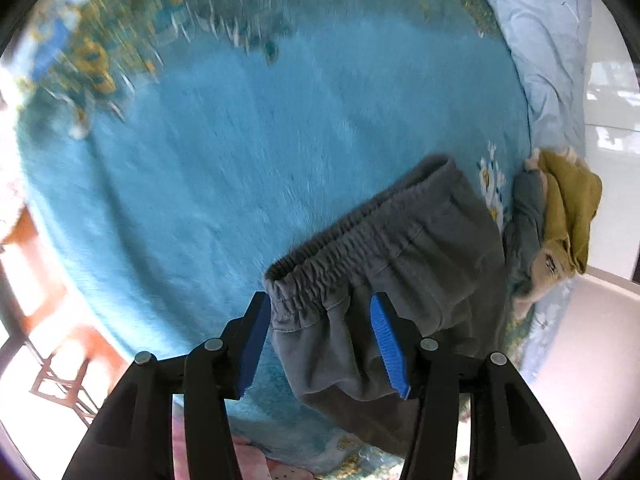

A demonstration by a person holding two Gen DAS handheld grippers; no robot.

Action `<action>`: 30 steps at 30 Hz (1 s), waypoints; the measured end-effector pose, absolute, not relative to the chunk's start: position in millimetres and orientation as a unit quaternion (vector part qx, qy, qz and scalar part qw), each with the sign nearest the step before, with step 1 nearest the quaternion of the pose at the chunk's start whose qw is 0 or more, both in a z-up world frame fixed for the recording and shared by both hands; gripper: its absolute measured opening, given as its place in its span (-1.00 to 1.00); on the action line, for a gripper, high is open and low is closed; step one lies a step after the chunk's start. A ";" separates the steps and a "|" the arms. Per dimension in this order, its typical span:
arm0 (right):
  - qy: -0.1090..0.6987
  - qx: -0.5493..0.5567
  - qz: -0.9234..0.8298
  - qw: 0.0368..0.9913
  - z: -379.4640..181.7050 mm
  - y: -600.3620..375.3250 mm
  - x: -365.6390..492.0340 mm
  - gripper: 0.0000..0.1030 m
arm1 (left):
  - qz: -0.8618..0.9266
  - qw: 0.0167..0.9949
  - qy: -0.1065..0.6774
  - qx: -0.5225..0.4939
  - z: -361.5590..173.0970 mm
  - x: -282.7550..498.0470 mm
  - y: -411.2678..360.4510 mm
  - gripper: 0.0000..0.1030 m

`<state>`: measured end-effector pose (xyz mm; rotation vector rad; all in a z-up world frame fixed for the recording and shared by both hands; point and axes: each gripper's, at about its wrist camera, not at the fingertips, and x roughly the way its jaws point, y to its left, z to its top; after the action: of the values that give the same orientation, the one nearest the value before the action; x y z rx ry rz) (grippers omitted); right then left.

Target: Fold clothes

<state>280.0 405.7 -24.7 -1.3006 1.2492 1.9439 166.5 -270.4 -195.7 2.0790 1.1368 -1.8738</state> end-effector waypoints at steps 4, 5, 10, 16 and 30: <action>0.420 -0.477 0.734 0.238 13.3 376.5 276.6 0.45 | -0.611 0.024 0.385 0.691 -224.2 159.6 -270.8 0.03; 0.409 -0.477 0.741 0.237 23.4 369.5 276.0 0.45 | -0.613 0.016 0.380 0.692 -228.8 155.8 -271.5 0.03; 0.379 -0.474 0.755 0.248 53.8 339.3 278.7 0.45 | -0.628 -0.045 0.326 0.706 -244.7 129.3 -271.3 0.03; 0.361 -0.505 0.742 0.251 48.4 305.2 276.5 0.45 | -0.629 -0.143 0.264 0.717 -252.1 96.7 -240.7 0.03; 0.335 -0.590 0.701 0.221 -7.7 242.5 249.2 0.46 | -0.613 -0.240 0.225 0.718 -275.1 59.2 -205.9 0.04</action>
<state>249.2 242.5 -7.7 -1.6296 0.9250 1.9378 59.2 -205.9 -275.1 2.6823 0.8385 -2.2907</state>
